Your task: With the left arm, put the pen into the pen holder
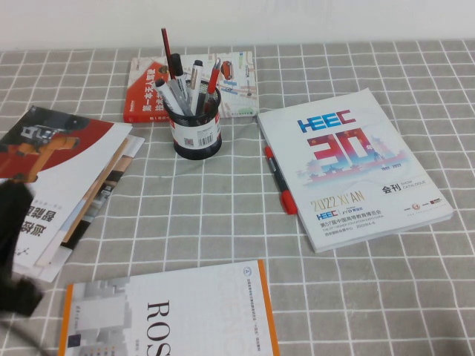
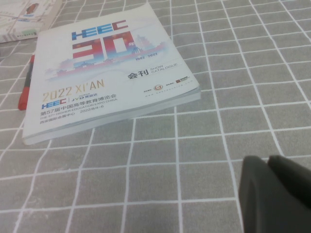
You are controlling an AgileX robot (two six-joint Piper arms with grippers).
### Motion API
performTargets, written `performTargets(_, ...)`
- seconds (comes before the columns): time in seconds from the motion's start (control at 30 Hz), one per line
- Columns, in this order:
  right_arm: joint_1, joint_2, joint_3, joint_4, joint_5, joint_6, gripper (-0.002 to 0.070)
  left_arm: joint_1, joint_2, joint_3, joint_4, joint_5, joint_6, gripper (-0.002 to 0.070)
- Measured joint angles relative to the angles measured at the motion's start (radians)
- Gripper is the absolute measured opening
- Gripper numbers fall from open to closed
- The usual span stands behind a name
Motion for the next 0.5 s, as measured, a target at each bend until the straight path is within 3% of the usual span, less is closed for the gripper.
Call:
performTargets(0.3, 0.0, 0.0, 0.0, 0.0, 0.0, 0.0, -0.0015, 0.0, -0.277, 0.178, -0.006, 0.092, -0.022, 0.0)
performTargets(0.5, 0.0, 0.0, 0.0, 0.0, 0.0, 0.0, -0.0015, 0.0, -0.325, 0.306, -0.007, 0.106, -0.072, 0.0)
